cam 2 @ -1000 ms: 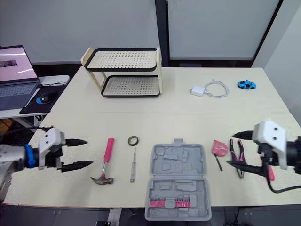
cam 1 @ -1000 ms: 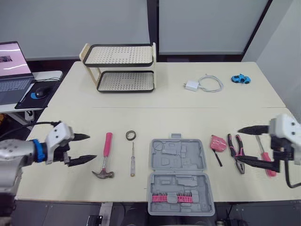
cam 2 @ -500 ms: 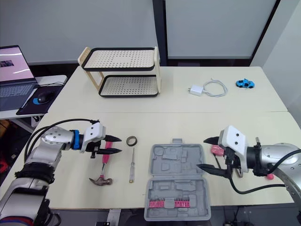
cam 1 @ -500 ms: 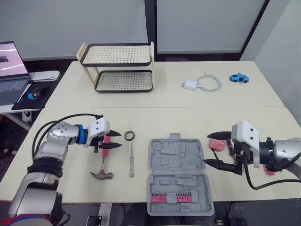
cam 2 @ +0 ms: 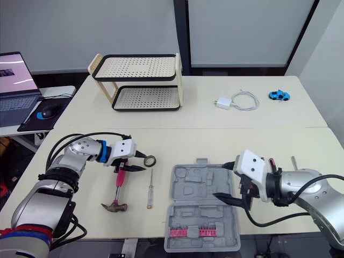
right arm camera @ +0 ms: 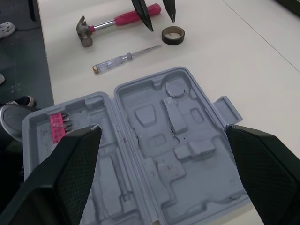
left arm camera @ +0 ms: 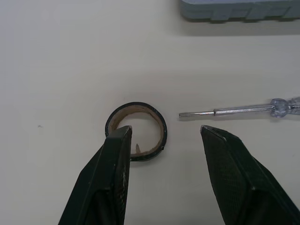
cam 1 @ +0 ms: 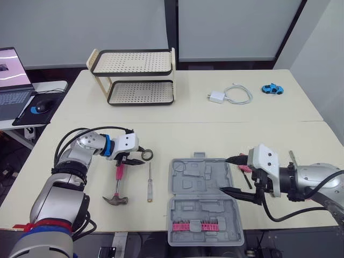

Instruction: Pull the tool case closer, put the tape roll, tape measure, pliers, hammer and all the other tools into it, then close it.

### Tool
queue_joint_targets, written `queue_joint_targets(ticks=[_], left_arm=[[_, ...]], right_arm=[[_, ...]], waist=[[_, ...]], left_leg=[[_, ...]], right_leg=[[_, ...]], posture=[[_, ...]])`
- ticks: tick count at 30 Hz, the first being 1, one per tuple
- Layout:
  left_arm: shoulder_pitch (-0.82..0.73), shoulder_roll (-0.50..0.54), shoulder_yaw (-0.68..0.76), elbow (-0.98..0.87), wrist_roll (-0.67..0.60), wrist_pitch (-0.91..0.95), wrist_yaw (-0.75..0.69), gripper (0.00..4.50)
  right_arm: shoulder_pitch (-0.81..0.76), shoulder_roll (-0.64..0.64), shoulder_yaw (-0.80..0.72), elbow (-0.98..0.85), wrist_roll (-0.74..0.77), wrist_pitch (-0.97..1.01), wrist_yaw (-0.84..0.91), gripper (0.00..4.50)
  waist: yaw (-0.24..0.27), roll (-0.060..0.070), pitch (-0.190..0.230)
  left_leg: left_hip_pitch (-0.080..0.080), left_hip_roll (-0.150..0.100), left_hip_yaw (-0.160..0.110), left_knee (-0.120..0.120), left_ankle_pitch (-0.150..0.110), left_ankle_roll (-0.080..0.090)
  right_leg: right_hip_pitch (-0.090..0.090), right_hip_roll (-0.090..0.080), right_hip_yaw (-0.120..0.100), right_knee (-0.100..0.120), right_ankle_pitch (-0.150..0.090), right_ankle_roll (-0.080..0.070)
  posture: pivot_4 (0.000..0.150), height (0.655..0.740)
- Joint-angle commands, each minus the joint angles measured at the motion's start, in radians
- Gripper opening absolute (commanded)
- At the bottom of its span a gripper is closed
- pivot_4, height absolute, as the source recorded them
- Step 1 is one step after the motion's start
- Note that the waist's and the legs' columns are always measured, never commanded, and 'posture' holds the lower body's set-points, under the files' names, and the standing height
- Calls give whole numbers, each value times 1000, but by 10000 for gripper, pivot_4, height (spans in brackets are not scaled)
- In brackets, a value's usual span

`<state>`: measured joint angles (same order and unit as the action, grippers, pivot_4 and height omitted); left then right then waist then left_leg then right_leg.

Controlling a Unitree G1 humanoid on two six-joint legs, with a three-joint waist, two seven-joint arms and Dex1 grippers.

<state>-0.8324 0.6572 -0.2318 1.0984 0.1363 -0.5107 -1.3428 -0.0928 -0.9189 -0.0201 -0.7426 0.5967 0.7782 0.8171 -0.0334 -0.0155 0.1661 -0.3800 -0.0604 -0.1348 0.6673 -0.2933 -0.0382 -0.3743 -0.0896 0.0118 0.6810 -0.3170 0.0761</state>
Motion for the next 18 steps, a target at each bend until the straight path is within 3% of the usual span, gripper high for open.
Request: queue_joint_targets(ticks=[1, 18], left_arm=[[-23, -1, -6, 23, 23, -24, 13, 23782], [-45, -34, -31, 69, 104, -41, 100, 23782]], right_arm=[[-36, 35, -10, -25, 28, -6, -24, 45000], [-58, 71, -4, -38, 51, 4, -42, 45000]], waist=[[0, 0, 0], [0, -1, 0]], left_leg=[[0, 0, 0, 0, 0, 0], [0, 0, 0, 1, 0, 0]], right_leg=[[0, 0, 0, 0, 0, 0], [0, 0, 0, 1, 0, 0]], posture=[[1500, 7400], [1500, 7400]])
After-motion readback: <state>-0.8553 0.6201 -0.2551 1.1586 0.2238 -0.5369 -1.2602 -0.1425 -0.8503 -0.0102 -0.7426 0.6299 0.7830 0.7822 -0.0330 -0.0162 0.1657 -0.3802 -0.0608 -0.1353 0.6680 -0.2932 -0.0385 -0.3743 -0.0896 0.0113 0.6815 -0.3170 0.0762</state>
